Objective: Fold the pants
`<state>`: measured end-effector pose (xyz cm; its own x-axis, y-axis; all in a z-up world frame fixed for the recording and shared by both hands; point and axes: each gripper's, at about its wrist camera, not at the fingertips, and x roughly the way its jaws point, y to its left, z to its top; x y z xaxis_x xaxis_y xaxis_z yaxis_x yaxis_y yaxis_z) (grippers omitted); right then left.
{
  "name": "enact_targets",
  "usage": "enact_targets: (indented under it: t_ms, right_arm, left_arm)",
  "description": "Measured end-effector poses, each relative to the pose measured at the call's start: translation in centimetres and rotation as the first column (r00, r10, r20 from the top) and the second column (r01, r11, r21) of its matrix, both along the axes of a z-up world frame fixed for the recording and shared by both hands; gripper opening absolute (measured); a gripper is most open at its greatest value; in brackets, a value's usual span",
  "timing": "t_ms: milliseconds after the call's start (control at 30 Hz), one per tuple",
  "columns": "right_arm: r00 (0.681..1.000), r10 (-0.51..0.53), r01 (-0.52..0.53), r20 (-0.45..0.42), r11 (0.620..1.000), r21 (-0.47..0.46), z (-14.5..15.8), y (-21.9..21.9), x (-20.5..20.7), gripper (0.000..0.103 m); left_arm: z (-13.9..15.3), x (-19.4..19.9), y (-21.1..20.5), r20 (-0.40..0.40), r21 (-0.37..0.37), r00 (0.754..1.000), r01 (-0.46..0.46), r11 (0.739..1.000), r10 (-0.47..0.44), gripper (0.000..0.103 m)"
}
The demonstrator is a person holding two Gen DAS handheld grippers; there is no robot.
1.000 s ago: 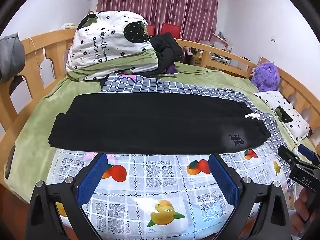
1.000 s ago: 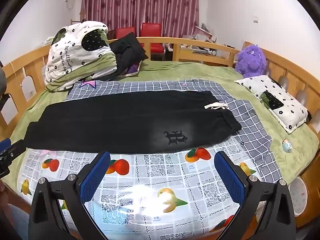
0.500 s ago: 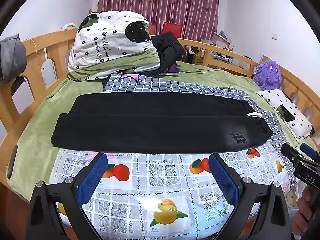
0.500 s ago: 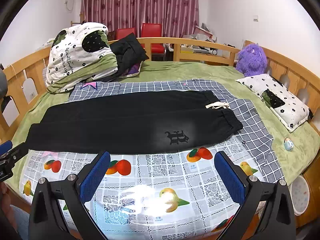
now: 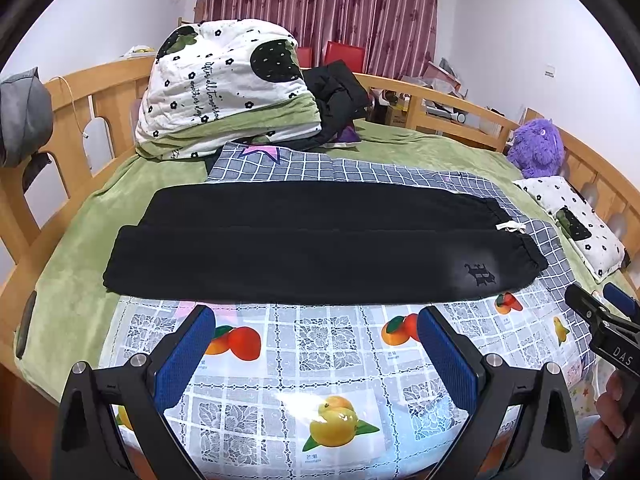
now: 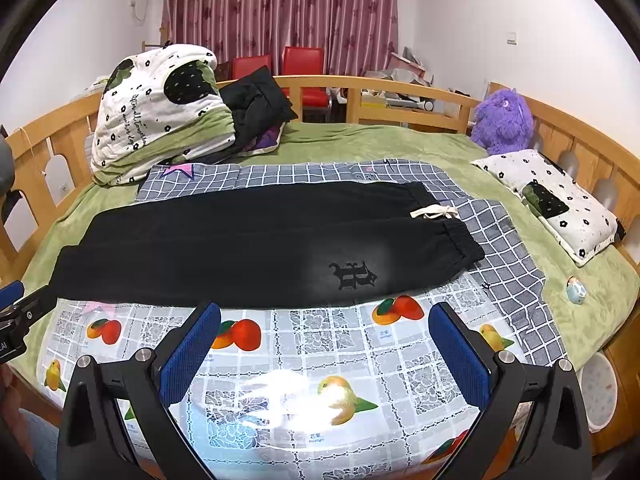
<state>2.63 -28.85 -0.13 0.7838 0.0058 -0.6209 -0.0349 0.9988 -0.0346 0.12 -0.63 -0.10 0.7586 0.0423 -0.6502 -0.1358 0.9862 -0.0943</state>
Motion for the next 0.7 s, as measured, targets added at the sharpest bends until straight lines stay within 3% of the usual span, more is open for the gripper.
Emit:
enact_targets:
  t_ms: [700]
  right_arm:
    - [1.000, 0.005, -0.005, 0.002, 1.000, -0.006, -0.16, -0.08, 0.29, 0.102]
  left_arm:
    - [-0.47, 0.07, -0.02, -0.008, 0.006, 1.000, 0.000, 1.000, 0.000, 0.102]
